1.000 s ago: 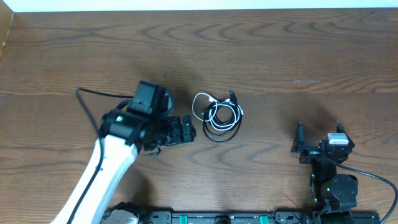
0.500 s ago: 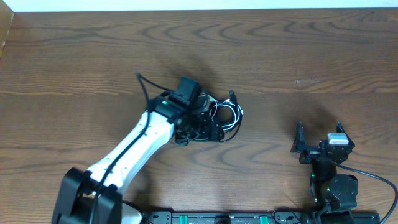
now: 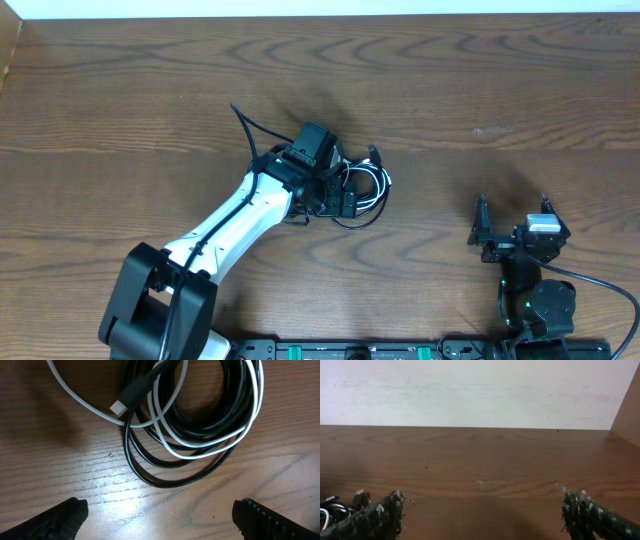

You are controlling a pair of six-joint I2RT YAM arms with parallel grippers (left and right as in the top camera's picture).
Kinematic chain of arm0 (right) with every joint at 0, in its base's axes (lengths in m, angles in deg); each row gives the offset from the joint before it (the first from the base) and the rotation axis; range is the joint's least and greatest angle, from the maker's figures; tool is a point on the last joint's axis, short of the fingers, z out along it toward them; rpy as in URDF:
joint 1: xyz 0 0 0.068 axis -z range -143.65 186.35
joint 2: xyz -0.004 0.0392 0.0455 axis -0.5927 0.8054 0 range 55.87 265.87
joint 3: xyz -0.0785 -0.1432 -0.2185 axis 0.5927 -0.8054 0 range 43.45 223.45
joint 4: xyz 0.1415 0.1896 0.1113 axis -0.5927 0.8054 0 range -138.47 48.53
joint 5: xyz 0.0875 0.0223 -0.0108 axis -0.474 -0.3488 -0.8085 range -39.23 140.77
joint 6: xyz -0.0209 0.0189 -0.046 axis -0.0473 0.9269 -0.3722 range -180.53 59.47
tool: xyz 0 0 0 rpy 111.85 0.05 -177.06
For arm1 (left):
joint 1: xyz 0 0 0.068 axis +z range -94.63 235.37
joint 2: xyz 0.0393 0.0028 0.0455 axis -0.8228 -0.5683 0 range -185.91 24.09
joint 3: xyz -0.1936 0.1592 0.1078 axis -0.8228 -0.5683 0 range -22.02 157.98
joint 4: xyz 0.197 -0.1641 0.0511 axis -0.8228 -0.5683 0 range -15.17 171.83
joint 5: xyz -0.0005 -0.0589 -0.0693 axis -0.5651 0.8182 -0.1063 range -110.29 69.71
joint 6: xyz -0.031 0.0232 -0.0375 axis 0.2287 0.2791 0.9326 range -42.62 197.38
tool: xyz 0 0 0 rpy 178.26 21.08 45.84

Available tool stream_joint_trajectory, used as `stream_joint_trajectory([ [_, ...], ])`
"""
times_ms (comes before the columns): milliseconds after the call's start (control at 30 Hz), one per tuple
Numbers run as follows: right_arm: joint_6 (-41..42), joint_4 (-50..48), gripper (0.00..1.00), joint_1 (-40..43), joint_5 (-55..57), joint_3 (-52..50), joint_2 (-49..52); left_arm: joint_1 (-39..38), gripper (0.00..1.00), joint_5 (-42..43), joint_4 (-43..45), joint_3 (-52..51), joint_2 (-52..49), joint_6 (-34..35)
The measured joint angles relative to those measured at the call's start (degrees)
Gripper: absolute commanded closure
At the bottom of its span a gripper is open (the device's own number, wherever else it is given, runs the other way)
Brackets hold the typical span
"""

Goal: Untangle cables

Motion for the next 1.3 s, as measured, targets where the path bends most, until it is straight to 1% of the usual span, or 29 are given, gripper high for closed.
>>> stream_joint_trajectory([
  [133,0.0,0.0,0.01,0.0,0.0,0.0,0.0,0.0,0.02,1.1,-1.0,0.0,0.0,0.0],
  [200,0.0,0.0,0.01,0.0,0.0,0.0,0.0,0.0,0.02,3.7,-1.8,0.0,0.0,-0.3],
  [367,0.0,0.0,0.01,0.0,0.0,0.0,0.0,0.0,0.02,13.5,-1.9,0.0,0.0,-4.1],
  [500,0.0,0.0,0.01,0.0,0.0,0.0,0.0,0.0,0.02,16.1,-4.2,0.0,0.7,-5.3],
  [567,0.0,0.0,0.01,0.0,0.0,0.0,0.0,0.0,0.02,14.4,-7.5,0.7,2.2,-5.0],
  [667,0.0,0.0,0.01,0.0,0.0,0.0,0.0,0.0,0.02,8.4,-11.3,3.3,6.1,-4.0],
  [900,0.0,0.0,0.01,0.0,0.0,0.0,0.0,0.0,0.02,-8.3,-12.0,6.6,16.9,-2.6],
  [967,0.0,0.0,0.01,0.0,0.0,0.0,0.0,0.0,0.02,-10.8,-12.3,6.6,17.5,-2.6],
  [1133,0.0,0.0,0.01,0.0,0.0,0.0,0.0,0.0,0.02,-13.7,-12.4,6.6,16.4,-2.4],
  [1267,0.0,0.0,0.01,0.0,0.0,0.0,0.0,1.1,0.02,-15.4,-13.1,6.3,14.9,1.0],
  [1300,0.0,0.0,0.01,0.0,0.0,0.0,0.0,2.4,0.02,-15.7,-13.1,6.1,14.1,2.1],
])
